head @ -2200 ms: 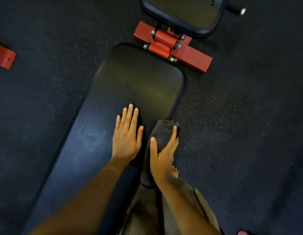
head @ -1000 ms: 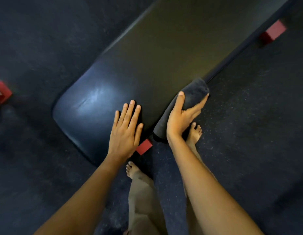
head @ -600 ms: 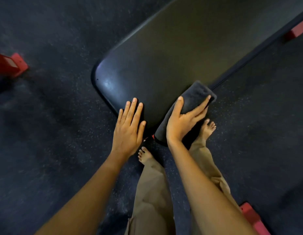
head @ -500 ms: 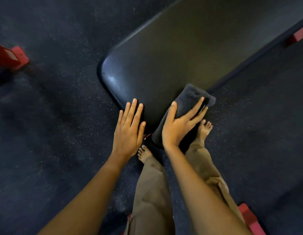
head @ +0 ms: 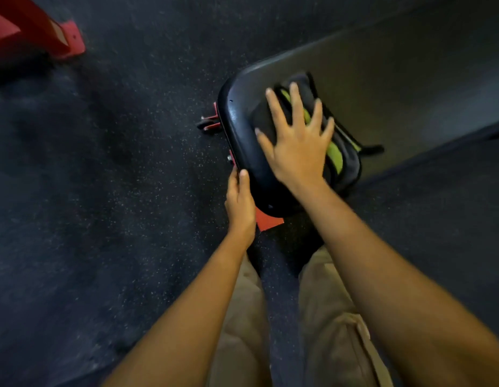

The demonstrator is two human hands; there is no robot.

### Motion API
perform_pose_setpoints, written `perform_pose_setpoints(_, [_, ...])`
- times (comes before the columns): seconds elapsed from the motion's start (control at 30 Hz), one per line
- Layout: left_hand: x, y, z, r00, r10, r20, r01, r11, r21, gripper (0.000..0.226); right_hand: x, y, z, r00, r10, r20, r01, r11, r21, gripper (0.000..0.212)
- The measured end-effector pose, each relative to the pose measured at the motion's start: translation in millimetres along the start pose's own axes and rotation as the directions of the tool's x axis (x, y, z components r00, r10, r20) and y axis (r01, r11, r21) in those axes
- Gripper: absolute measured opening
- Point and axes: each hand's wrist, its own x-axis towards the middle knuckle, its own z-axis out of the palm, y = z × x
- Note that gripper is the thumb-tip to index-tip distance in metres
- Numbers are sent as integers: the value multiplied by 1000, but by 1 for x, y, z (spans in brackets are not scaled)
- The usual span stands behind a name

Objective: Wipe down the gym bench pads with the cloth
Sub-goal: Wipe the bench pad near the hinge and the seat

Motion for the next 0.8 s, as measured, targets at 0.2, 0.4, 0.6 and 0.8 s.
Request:
perform_pose_setpoints(0.2, [1,8,-2,994,-82,77,95,979,-178,41,0,2,-5,954,-299,21,299,954,12,59])
perform_pose_setpoints(0.4, [0,6,-17,985,-148,90,163,970,-182,37,-8,3,-4,839,-533,110,535,845,10,52])
perform_pose_setpoints(0.6, [16,27,-27,984,-160,76,174,954,-245,43,102,-63,-2,776,-539,327,593,800,-88,53])
perform_pose_setpoints(0.8, [23,25,-29,978,-192,87,199,977,-79,8,53,-44,1,477,-807,348,871,486,-68,44])
